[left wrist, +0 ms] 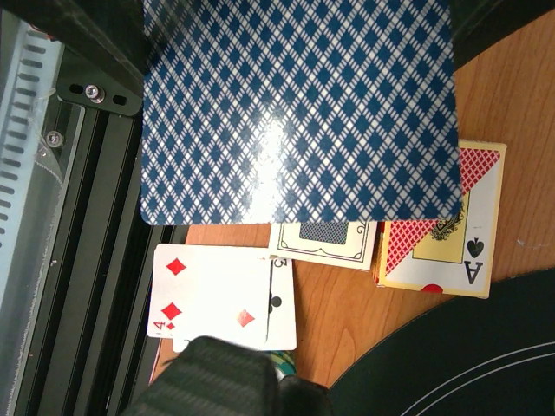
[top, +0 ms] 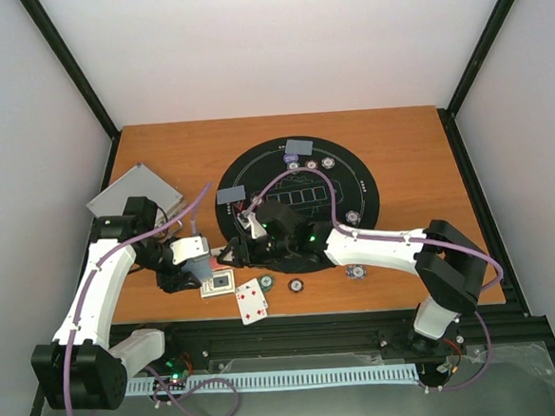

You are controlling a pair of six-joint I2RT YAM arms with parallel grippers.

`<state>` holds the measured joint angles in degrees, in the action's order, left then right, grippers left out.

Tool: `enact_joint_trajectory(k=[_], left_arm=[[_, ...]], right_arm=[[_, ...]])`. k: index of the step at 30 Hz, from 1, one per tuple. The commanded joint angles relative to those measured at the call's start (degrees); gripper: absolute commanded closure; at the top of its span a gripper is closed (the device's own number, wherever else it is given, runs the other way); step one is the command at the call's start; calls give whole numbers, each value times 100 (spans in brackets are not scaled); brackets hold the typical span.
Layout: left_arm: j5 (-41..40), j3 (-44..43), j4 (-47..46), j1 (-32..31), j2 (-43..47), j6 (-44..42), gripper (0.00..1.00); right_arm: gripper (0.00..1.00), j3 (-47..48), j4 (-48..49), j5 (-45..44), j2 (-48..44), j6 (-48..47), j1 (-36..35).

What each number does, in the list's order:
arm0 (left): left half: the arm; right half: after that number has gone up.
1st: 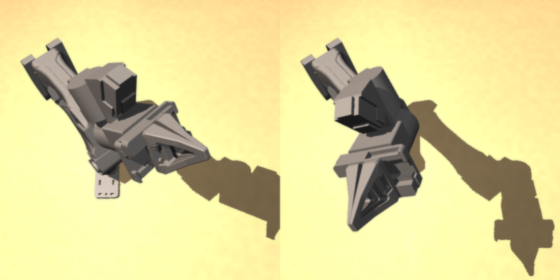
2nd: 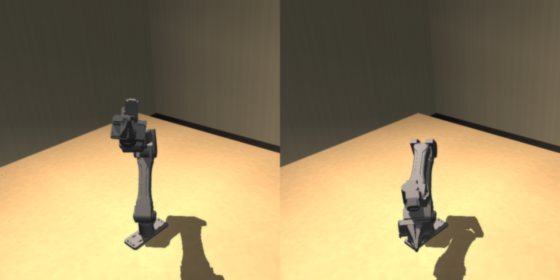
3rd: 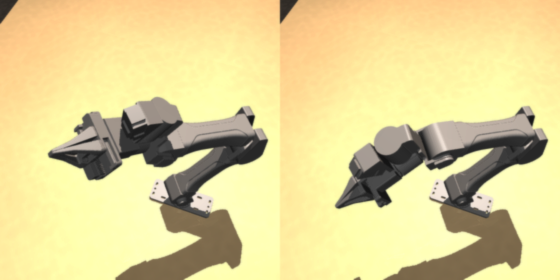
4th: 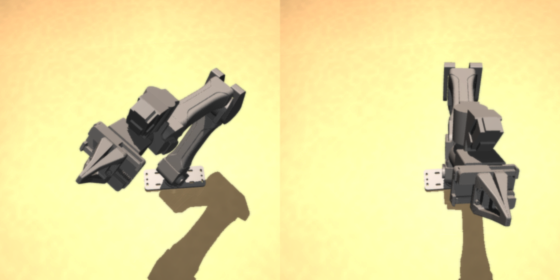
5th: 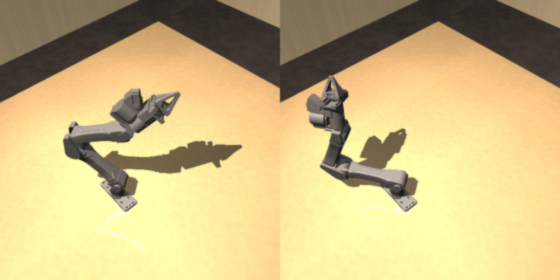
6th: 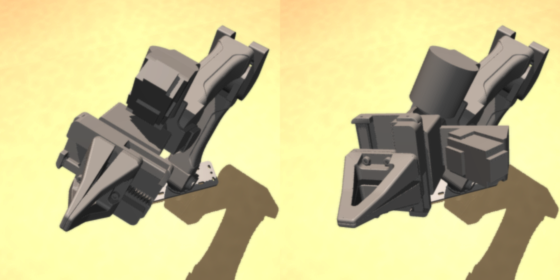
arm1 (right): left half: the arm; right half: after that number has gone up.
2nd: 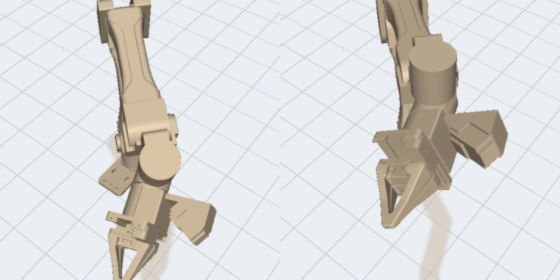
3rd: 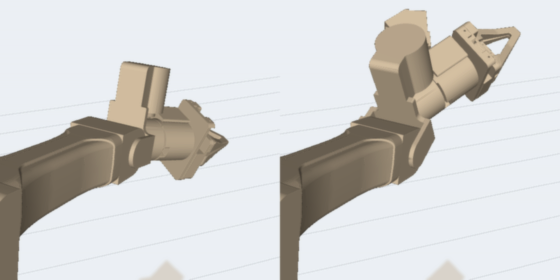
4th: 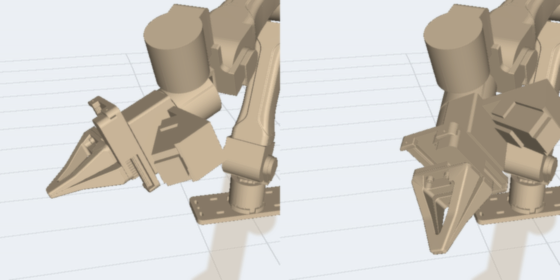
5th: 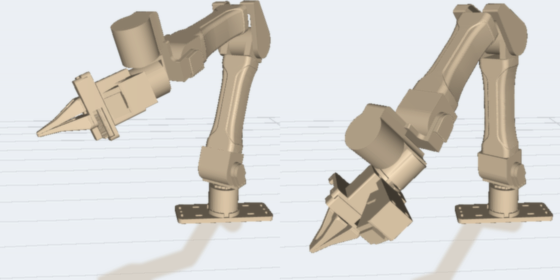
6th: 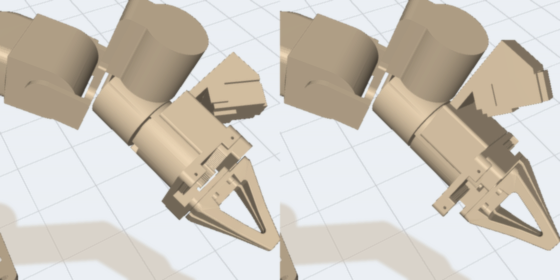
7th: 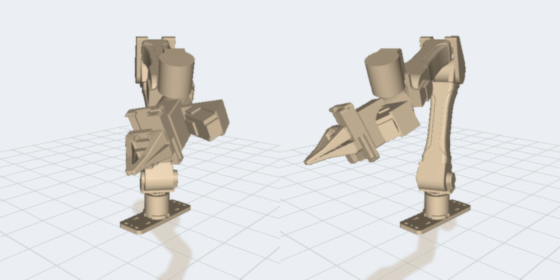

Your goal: Distribute texas hold em gaming equipment

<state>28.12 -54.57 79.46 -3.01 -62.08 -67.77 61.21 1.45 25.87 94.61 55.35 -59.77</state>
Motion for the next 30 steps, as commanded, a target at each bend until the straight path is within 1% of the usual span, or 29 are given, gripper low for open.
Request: enact_joint_trajectory(k=[1, 3, 5, 8, 12, 24, 30], left_arm=[[141, -24, -18, -14, 37, -164, 99], [157, -35, -13, -10, 46, -171, 99], [158, -29, -9, -16, 56, -167, 99], [134, -28, 16, -14, 62, -190, 99], [131, -30, 5, -16, 65, -197, 99], [136, -54, 9, -14, 65, -201, 99], [145, -77, 9, -12, 38, -192, 99]], right_arm=[[40, -137, 159, 114, -226, -109, 26], [34, -145, 480, 332, -143, -5, 27], [29, -143, 741, 473, -34, 129, 27], [27, -175, 1122, 598, 104, 335, 27], [24, -115, 1307, 647, 264, 454, 6], [24, 193, 1631, 755, 795, 675, -129], [25, 283, 2261, 971, 1189, 999, -149]])
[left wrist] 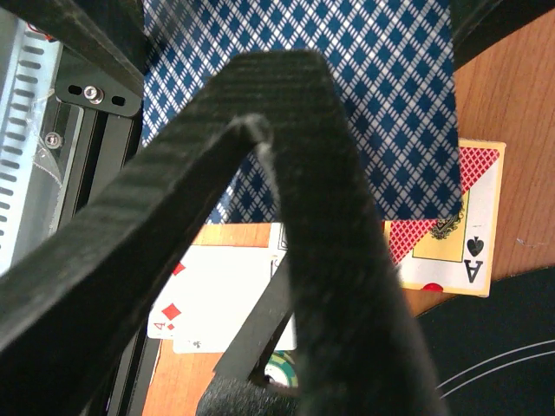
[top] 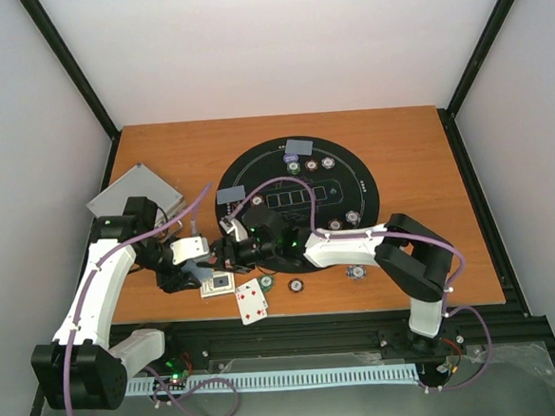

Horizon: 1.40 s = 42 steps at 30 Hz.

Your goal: Distribute texas hold em gaming equipment

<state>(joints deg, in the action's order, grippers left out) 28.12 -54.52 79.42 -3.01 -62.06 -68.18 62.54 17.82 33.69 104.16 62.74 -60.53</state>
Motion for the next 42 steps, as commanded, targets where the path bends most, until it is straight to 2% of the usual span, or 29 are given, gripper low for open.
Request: enact_joint_trajectory(k=[1, 5, 9, 15, 23, 28, 36, 42], left_arm=[[143, -87, 19, -11, 35, -151, 99], [132, -98, 26, -16, 36, -151, 99], [135, -118, 45, -13, 32, -151, 99], [132, -163, 76, -16, 32, -160, 99], [169, -199, 83, -11, 16, -143, 99], [129, -170, 75, -13, 27, -156, 99], [92, -71, 11, -13, 19, -152, 99], [29, -9, -42, -11, 10, -151, 99]], right_arm=[[25, 157, 737, 232, 295, 314, -76], [26, 169, 1042, 391, 569, 510, -94], [31, 134, 1033, 356, 666, 563, -71], [38, -367, 1006, 224, 378, 520, 129], [49, -553, 677, 28, 116, 310, 178], [61, -595, 563, -111, -156, 231, 215], [95, -532, 406, -219, -564, 251, 217], [97, -832, 97, -287, -967, 107, 378]])
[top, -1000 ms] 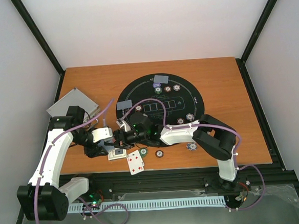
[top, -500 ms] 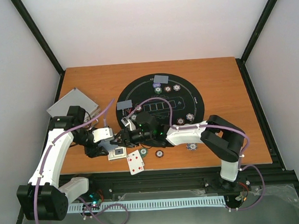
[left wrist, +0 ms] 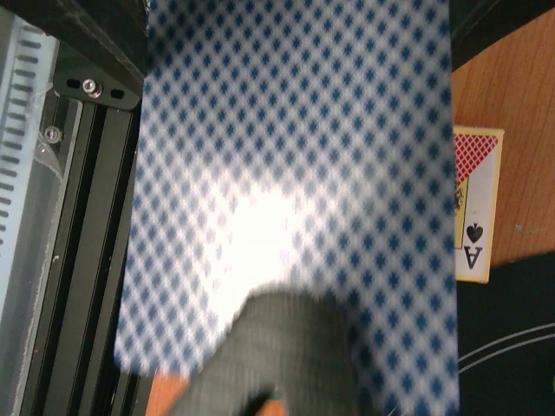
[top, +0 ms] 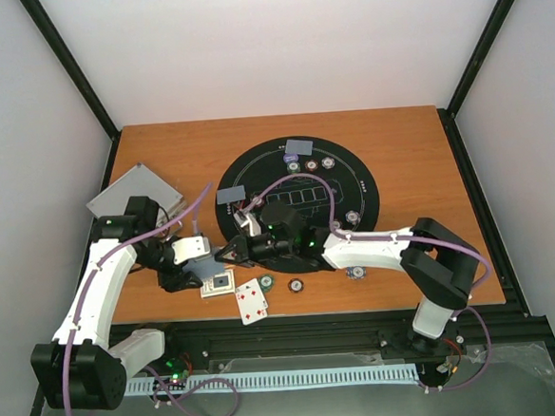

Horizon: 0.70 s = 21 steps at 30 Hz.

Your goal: Distribute texas hold em gaming equipment

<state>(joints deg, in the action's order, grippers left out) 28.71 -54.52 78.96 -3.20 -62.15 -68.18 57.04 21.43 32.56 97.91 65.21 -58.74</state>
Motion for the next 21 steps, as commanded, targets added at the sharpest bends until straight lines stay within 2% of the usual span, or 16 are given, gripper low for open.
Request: enact_joint_trajectory(k=[1, 7, 11, 17, 21], left_arm=[[-33, -4, -5, 6, 19, -148, 99], [-119, 62, -41, 8, 28, -157, 99], [-159, 87, -52, 9, 17, -160, 99], [-140, 44, -39, 11, 28, -147, 99], [-169, 54, -21, 10, 36, -151, 99]], right_arm=[[97, -372, -258, -173, -411, -140, 245], [97, -903, -209, -86, -842, -108, 546], [97, -1200, -534, 62, -1198, -293, 965], [97, -1612, -1517, 426, -1541, -1151, 2332], [97, -1509, -2173, 668, -1225, -1995, 3181]])
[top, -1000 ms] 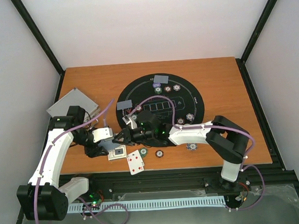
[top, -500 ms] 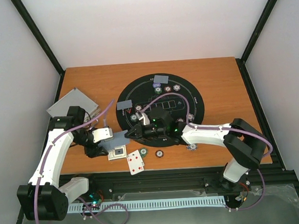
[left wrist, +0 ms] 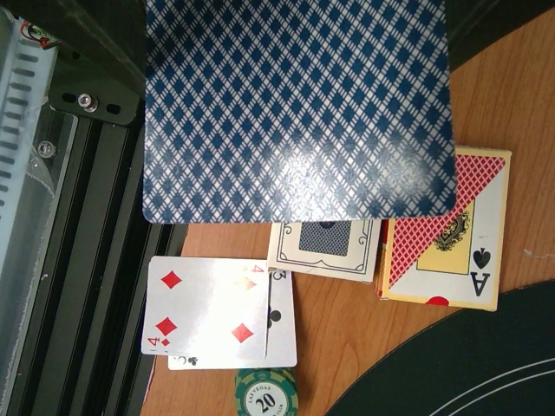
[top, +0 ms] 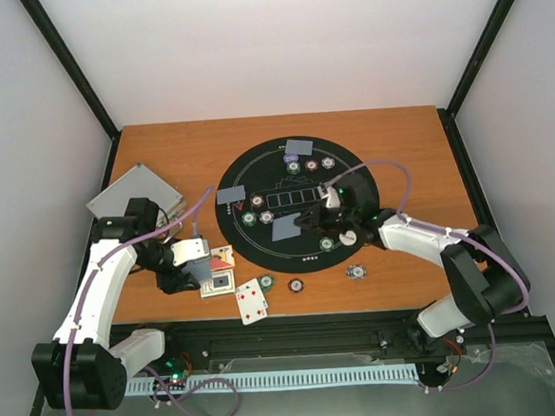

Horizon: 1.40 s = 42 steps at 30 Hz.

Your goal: Distribute texas hold em gaming equipment

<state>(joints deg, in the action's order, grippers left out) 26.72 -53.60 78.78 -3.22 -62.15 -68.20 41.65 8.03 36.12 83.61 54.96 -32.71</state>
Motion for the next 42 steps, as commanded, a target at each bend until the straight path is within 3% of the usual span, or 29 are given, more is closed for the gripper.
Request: enact_joint_trajectory(k=[1, 7, 12, 17, 22, 31, 42], left_arm=[[31, -42, 1, 7, 36, -149, 99], [31, -71, 36, 6, 55, -145, 99], [-2, -71, 67, 14, 63, -167, 99], [40, -114, 85, 8, 32, -167, 99], [85, -139, 90, 6, 20, -145, 99], [216, -173, 49, 6, -25, -26, 99], [192, -210, 55, 12, -43, -15, 99]], right_arm=[[97, 126, -1032, 270, 334, -1166, 714], [97, 539, -1782, -26, 1080, -1965, 1267], [97, 722, -2243, -387, 1124, -2236, 1337], [75, 949, -2752, -816, 712, -2366, 1338], [50, 912, -2680, -541, 7, -2063, 1210], [29, 747, -725, -386, -285, -230, -826], [26, 1705, 849, -353, 1176, 610, -2493]])
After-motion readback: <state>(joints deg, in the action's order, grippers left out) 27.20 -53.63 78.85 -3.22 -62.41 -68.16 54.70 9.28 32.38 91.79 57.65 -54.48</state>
